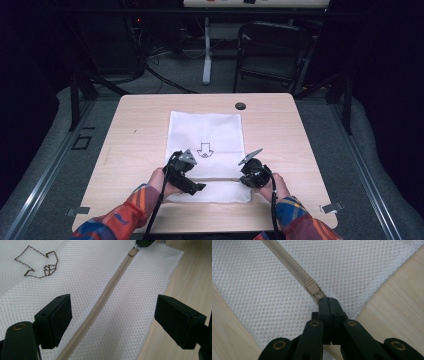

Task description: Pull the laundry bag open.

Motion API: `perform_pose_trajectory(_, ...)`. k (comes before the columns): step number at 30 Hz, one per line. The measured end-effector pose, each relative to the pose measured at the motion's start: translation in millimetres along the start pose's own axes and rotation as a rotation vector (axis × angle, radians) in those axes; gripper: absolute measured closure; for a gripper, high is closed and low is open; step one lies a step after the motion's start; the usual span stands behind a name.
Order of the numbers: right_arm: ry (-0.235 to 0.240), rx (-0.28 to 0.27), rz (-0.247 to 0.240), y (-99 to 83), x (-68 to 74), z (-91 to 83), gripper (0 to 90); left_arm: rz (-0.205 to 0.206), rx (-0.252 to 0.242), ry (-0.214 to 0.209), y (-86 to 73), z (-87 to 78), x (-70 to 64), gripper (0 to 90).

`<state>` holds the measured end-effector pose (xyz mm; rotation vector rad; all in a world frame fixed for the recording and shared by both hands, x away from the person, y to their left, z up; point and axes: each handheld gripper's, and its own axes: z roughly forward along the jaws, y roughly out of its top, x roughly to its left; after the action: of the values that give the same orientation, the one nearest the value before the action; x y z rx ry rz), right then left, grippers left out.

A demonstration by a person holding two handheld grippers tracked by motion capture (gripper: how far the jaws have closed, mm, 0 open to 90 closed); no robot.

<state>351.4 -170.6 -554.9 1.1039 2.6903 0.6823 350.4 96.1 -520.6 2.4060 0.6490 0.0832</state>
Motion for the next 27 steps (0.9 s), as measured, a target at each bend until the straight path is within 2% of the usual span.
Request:
perform_pose_trajectory(5, -0.002, 0.003, -0.003, -0.5, -0.9, -0.6, 89.5, 0.024, 0.007, -0.002, 8.0, 7.8, -0.5, 14.5)
perform_pose_trajectory(8, 0.0, -0.001, -0.004, -0.7, -1.2, -0.4, 89.4, 0.023, -0.003, 0.0, 11.9, 13.2, -1.0, 14.6)
perform_pose_trajectory(14, -0.003, 0.003, -0.002, -0.5, -0.8, -0.6, 89.4, 0.055, -0.007, -0.002, 20.9, 22.3, -0.7, 15.3)
perform_pose_trajectory(18, -0.002, -0.002, -0.003, -0.8, -1.1, -0.4, 89.4, 0.056, -0.019, -0.017, 25.9, 31.2, -2.6, 15.1)
perform_pose_trajectory(22, -0.002, -0.003, -0.003, -0.8, -1.1, -0.4, 89.1, 0.063, -0.005, -0.008, 30.5, 40.4, -4.5, 15.5)
perform_pose_trajectory(27, -0.002, -0.003, -0.001, -0.8, -1.1, -0.3, 89.1, 0.07, 0.002, -0.019, 35.4, 51.4, -7.1, 16.1)
